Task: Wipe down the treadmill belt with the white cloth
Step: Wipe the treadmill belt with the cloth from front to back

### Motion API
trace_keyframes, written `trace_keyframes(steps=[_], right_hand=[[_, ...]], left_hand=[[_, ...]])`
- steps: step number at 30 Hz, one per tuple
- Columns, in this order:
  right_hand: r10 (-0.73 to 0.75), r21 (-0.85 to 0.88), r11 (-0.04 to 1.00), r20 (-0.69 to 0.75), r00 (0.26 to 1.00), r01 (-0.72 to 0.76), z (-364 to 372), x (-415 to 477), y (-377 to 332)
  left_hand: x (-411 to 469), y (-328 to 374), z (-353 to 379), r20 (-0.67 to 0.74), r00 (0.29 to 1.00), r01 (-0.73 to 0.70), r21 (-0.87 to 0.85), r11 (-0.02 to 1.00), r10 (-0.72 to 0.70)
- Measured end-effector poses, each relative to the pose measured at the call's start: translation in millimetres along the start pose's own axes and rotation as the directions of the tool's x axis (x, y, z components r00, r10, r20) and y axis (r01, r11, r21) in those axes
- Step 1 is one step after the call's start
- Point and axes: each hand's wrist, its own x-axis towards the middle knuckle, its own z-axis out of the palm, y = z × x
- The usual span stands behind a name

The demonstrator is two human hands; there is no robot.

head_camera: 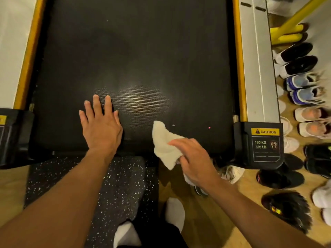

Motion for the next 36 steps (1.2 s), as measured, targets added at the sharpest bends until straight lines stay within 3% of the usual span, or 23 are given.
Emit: trace_keyframes(steps=[2,4,6,7,8,10,12,13,15,17,18,20,22,26,27,31,33,36], right_hand=[[0.046,0.01,0.999,-0.174,0.984,-0.045,-14.1,14.8,10.5],[0.272,0.047,0.961,-0.365,0.89,-0.274,-36.6,38.0,31.4],[0.447,0.047,0.88,-0.411,0.794,-0.472,-45.6,44.7,44.2],[0.451,0.0,0.871,-0.401,0.798,-0.492,-40.9,41.9,41.2],[0.392,-0.056,0.896,-0.364,0.845,-0.44,-31.5,34.7,34.9],[0.156,-0.107,0.978,-0.181,0.971,-0.177,-10.6,13.6,11.1],[0.036,0.004,0.999,0.085,0.996,-0.037,1.2,-7.6,-12.4],[0.033,0.071,0.997,0.117,0.993,-0.042,0.1,-12.1,-18.9],[0.171,0.279,0.948,-0.033,0.985,-0.156,-17.6,-2.6,-19.2],[0.342,0.457,0.854,-0.134,0.93,-0.248,-42.6,21.1,0.7],[0.389,0.433,0.856,-0.181,0.903,-0.282,-56.0,33.7,15.4],[0.43,0.227,0.9,-0.321,0.844,-0.372,-73.5,51.4,43.3],[0.368,0.031,0.918,-0.435,0.822,-0.395,-71.6,59.4,52.3],[0.274,-0.378,0.842,-0.315,0.909,-0.385,-35.1,68.6,44.8],[0.269,-0.383,0.839,-0.324,0.907,-0.386,-30.1,71.9,43.5],[0.368,-0.111,0.886,-0.424,0.828,-0.451,-40.5,85.2,48.2],[0.332,-0.163,0.895,-0.378,0.864,-0.415,-47.6,84.5,44.1],[0.101,-0.223,0.966,-0.129,0.987,-0.128,-37.8,73.3,20.1]], left_hand=[[1.3,-1.0,-4.8,0.038,0.999,-0.005,0.011,1.0,0.005],[3.6,-2.3,-8.9,0.079,0.997,-0.013,0.019,1.0,0.012],[6.0,-1.7,-11.1,0.11,0.994,-0.01,0.025,1.0,0.007],[6.9,-0.4,-11.9,0.12,0.993,-0.004,0.024,1.0,0.001],[7.2,1.6,-12.1,0.127,0.992,0.003,0.021,1.0,-0.005],[6.7,4.7,-13.0,0.132,0.991,0.015,0.021,1.0,-0.018],[7.1,4.2,-14.8,0.142,0.99,0.017,0.027,0.999,-0.02],[7.2,3.5,-16.4,0.149,0.989,0.012,0.029,1.0,-0.016],[7.1,2.1,-17.7,0.152,0.988,-0.002,0.034,0.999,-0.003],[8.1,0.6,-17.0,0.154,0.988,-0.005,0.05,0.999,-0.003],[8.8,0.6,-16.3,0.159,0.987,-0.002,0.051,0.999,-0.007],[9.2,2.0,-14.9,0.163,0.987,0.003,0.046,0.999,-0.011],[9.8,2.3,-13.9,0.161,0.987,0.003,0.048,0.999,-0.011],[9.8,2.7,-15.5,0.165,0.986,0.001,0.051,0.999,-0.01],[10.3,2.5,-17.2,0.167,0.986,0.001,0.05,0.999,-0.009],[12.4,2.2,-21.2,0.186,0.982,-0.001,0.036,0.999,-0.006],[12.8,3.5,-20.9,0.183,0.983,0.005,0.021,1.0,-0.009],[11.1,5.4,-19.6,0.165,0.986,0.019,0.029,0.999,-0.023]])
